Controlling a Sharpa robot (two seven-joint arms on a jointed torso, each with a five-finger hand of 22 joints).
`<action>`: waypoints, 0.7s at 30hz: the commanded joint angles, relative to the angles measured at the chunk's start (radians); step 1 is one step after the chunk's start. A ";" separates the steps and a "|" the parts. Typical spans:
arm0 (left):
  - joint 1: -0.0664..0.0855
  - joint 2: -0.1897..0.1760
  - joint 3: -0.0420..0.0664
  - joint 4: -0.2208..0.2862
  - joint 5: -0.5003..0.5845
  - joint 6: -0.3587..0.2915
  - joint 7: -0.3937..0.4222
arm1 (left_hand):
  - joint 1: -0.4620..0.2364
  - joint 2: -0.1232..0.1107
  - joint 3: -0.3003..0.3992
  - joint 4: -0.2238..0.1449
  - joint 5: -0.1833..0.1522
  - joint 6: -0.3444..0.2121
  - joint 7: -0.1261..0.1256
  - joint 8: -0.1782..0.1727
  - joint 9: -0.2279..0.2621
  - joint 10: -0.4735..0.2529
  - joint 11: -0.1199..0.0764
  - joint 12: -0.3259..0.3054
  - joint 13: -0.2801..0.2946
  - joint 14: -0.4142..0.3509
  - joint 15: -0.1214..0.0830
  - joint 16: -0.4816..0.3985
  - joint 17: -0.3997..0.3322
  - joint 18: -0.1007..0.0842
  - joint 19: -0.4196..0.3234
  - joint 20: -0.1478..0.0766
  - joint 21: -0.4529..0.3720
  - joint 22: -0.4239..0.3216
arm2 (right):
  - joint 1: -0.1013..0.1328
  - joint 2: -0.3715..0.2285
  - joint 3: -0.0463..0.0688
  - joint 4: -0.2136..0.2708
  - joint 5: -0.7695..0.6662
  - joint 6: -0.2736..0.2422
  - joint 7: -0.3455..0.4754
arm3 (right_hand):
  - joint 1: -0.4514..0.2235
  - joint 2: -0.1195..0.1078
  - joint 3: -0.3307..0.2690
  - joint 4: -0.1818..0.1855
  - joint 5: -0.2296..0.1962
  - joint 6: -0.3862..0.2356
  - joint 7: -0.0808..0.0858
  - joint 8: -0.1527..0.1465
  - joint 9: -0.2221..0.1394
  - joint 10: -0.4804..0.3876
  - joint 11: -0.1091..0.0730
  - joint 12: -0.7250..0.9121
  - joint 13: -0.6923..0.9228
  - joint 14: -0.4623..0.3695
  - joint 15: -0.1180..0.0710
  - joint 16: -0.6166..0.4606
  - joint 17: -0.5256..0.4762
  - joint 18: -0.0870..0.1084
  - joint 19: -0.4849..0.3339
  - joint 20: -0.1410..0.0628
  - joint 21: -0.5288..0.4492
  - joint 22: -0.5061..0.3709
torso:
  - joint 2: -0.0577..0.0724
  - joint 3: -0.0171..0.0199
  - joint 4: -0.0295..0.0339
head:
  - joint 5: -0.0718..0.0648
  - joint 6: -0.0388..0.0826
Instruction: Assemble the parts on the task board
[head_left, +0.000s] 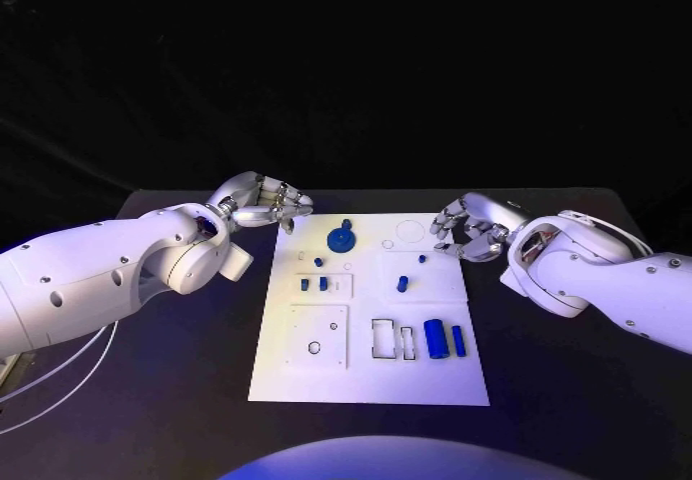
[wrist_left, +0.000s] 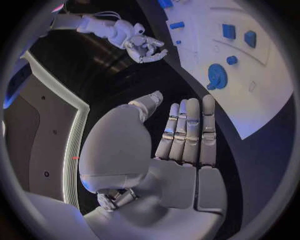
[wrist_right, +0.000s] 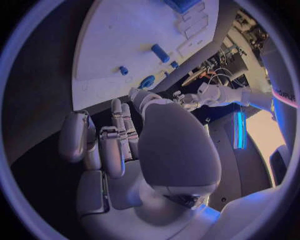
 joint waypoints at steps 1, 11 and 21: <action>0.000 -0.002 0.000 0.001 0.302 -0.003 0.074 | 0.005 0.011 0.007 0.003 0.007 0.010 -0.003 0.007 0.003 0.018 -0.005 0.003 0.000 0.011 -0.002 -0.007 -0.002 0.012 0.011 -0.002 -0.007 -0.004 | 0.001 0.016 0.000 0.001 -0.240 0.099 -0.024 | -0.007 -0.011 0.020 -0.011 -0.020 0.010 0.003 -0.008 -0.008 0.003 0.002 -0.024 -0.021 0.077 0.005 0.001 0.158 0.005 0.003 0.003 0.004 0.132 | 0.002 0.0006 -0.0019 | -0.012 0.007; -0.002 -0.007 0.000 0.009 0.384 0.024 0.108 | 0.009 0.014 0.011 0.001 0.014 0.011 -0.004 0.010 0.005 0.021 -0.006 0.000 -0.002 0.009 -0.003 -0.013 -0.005 0.012 0.014 -0.004 -0.012 -0.006 | 0.000 0.069 -0.003 -0.015 -0.351 0.151 -0.081 | -0.017 -0.015 0.036 -0.028 -0.027 0.016 0.004 -0.014 -0.017 -0.001 0.004 -0.050 -0.042 0.077 0.007 0.001 0.157 0.005 0.003 0.004 0.003 0.134 | 0.002 -0.0001 0.0002 | -0.028 0.012; -0.002 -0.008 -0.001 0.011 0.394 0.033 0.109 | 0.010 0.013 0.011 0.000 0.016 0.008 -0.003 0.010 0.005 0.020 -0.005 -0.002 -0.003 0.007 -0.003 -0.017 -0.006 0.011 0.014 -0.005 -0.015 -0.008 | -0.003 0.100 -0.008 -0.033 -0.376 0.181 -0.104 | -0.025 -0.013 0.046 -0.035 -0.029 0.023 0.008 -0.015 -0.021 0.012 0.007 -0.056 -0.050 0.076 0.009 0.000 0.155 0.004 0.007 0.006 0.009 0.136 | 0.001 -0.0006 0.0012 | -0.026 0.009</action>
